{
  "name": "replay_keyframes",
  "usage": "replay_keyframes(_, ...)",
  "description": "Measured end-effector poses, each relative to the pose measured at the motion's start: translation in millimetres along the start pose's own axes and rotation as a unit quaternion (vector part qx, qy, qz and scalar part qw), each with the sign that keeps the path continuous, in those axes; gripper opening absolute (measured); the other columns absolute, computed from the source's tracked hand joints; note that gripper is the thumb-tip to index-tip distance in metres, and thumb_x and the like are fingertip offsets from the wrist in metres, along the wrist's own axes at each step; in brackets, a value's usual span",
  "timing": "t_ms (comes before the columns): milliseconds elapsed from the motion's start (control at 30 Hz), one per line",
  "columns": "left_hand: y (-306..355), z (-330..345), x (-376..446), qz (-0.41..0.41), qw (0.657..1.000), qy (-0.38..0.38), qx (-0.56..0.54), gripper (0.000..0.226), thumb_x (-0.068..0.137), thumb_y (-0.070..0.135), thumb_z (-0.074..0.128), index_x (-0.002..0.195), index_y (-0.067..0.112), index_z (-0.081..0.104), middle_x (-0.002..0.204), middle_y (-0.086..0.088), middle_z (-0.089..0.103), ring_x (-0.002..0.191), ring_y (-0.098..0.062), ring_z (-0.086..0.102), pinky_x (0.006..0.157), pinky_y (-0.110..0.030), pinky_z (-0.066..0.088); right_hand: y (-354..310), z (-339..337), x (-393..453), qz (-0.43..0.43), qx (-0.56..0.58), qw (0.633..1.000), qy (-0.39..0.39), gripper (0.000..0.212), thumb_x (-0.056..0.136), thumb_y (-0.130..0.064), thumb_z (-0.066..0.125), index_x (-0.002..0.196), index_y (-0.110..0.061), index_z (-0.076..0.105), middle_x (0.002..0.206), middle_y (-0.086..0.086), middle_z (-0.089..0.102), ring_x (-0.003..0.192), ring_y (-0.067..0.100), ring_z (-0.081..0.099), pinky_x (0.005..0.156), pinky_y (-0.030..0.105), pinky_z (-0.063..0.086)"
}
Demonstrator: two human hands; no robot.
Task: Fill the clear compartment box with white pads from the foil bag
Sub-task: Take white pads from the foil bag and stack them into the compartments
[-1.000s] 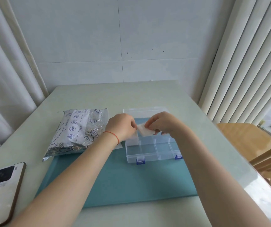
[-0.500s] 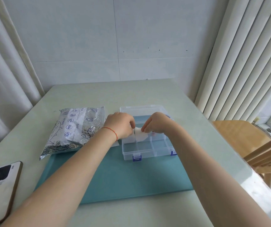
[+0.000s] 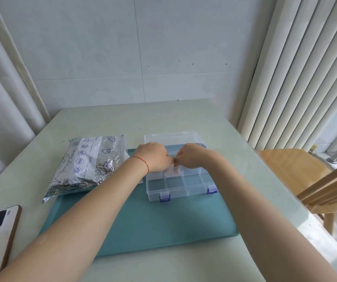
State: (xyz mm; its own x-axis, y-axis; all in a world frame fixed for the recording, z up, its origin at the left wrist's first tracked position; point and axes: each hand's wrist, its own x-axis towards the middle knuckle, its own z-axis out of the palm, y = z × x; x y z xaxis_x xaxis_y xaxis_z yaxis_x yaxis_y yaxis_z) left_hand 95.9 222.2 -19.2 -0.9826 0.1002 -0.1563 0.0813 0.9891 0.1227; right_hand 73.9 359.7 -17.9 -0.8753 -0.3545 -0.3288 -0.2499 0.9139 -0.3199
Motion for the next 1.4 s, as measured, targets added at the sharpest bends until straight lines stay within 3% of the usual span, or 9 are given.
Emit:
replay_keyframes(133, -3.8, -2.8, 2.9, -0.003, 0.999, -0.038, -0.032, 0.044, 0.093, 0.042, 0.041, 0.086, 0.016, 0.075, 0.088, -0.004, 0.067, 0.082, -0.023, 0.059, 0.070, -0.030, 0.045, 3.6, -0.6, 4.0, -0.004, 0.024, 0.999, 0.024, 0.028, 0.096, -0.028, 0.048, 0.102, -0.022, 0.074, 0.074, -0.008, 0.051, 0.063, 0.009, 0.045, 0.052, 0.021, 0.031)
replay_keyframes(267, -8.6, -2.1, 5.8, 0.004, 0.997, -0.013, -0.075, 0.037, 0.090, 0.036, 0.045, 0.083, 0.020, 0.078, 0.089, -0.002, 0.071, 0.085, -0.023, 0.063, 0.076, -0.030, 0.049, 3.9, -0.1, 5.9, -0.006, -0.002, 1.000, 0.021, 0.027, 0.095, -0.030, 0.049, 0.105, -0.021, 0.072, 0.086, -0.005, 0.057, 0.075, 0.013, 0.052, 0.055, 0.022, 0.035)
replay_keyframes(400, -24.9, -16.0, -0.8, 0.006, 0.985, 0.114, -0.132, 0.030, 0.085, 0.029, 0.051, 0.081, 0.011, 0.073, 0.078, -0.009, 0.068, 0.078, -0.027, 0.062, 0.067, -0.032, 0.050, -4.7, -2.9, 15.8, -0.009, 0.019, 0.995, 0.102, 0.028, 0.086, -0.027, 0.053, 0.097, -0.011, 0.073, 0.105, 0.009, 0.070, 0.099, 0.027, 0.064, 0.081, 0.036, 0.053)
replay_keyframes(500, -48.9, -25.2, -5.9, -0.031, 0.974, 0.195, -0.113, 0.025, 0.081, 0.029, 0.054, 0.078, 0.009, 0.070, 0.081, -0.009, 0.069, 0.081, -0.027, 0.064, 0.070, -0.036, 0.055, -30.7, -7.6, 14.9, -0.055, 0.046, 0.983, 0.167, 0.024, 0.085, -0.021, 0.055, 0.095, -0.008, 0.072, 0.099, 0.010, 0.071, 0.096, 0.028, 0.065, 0.082, 0.038, 0.055)
replay_keyframes(733, -90.7, -17.8, -21.2, -0.116, 0.984, 0.133, 0.035, 0.037, 0.075, 0.049, 0.068, 0.064, 0.017, 0.054, 0.078, -0.003, 0.062, 0.073, -0.024, 0.057, 0.063, -0.026, 0.043, -94.5, 19.8, 43.8, -0.109, -0.076, 0.986, 0.099, 0.023, 0.086, -0.018, 0.048, 0.083, -0.011, 0.070, 0.092, 0.005, 0.067, 0.089, 0.029, 0.060, 0.084, 0.034, 0.051)
replay_keyframes(900, -96.1, -14.7, -30.4, -0.122, 0.981, 0.142, 0.055, 0.031, 0.082, 0.037, 0.065, 0.100, 0.013, 0.062, 0.085, -0.005, 0.058, 0.084, -0.027, 0.058, 0.068, -0.029, 0.044, -101.9, 31.6, 54.0, -0.116, -0.106, 0.985, 0.064, 0.026, 0.090, -0.016, 0.049, 0.105, -0.013, 0.070, 0.112, 0.004, 0.067, 0.105, 0.026, 0.061, 0.097, 0.039, 0.046)
replay_keyframes(967, -104.2, -12.9, -32.6, -0.128, 0.981, 0.138, 0.047, 0.014, 0.082, 0.026, 0.064, 0.085, 0.013, 0.059, 0.079, -0.003, 0.053, 0.079, -0.026, 0.055, 0.066, -0.028, 0.042, -102.8, 34.9, 54.4, -0.123, -0.124, 0.983, 0.056, 0.026, 0.089, -0.020, 0.055, 0.112, -0.014, 0.066, 0.114, 0.003, 0.066, 0.107, 0.024, 0.059, 0.099, 0.037, 0.043)
replay_keyframes(1067, -119.2, -4.2, -35.1, -0.145, 0.980, 0.136, 0.026, 0.028, 0.079, 0.020, 0.064, 0.061, 0.018, 0.043, 0.067, 0.000, 0.049, 0.059, -0.018, 0.047, 0.055, -0.024, 0.034, -105.0, 39.5, 58.1, -0.121, -0.181, 0.976, 0.031, 0.033, 0.083, -0.029, 0.066, 0.110, -0.012, 0.059, 0.100, 0.002, 0.060, 0.098, 0.024, 0.052, 0.093, 0.035, 0.035)
replay_keyframes(1400, -131.9, 12.8, -40.6, -0.121, 0.976, 0.181, -0.008, 0.027, 0.084, 0.027, 0.060, 0.062, 0.019, 0.046, 0.062, 0.002, 0.050, 0.053, -0.018, 0.046, 0.048, -0.024, 0.030, -112.1, 39.4, 65.6, -0.120, -0.221, 0.968, 0.023, 0.050, 0.079, -0.037, 0.074, 0.121, -0.013, 0.060, 0.108, 0.008, 0.049, 0.113, 0.028, 0.042, 0.092, 0.042, 0.034)
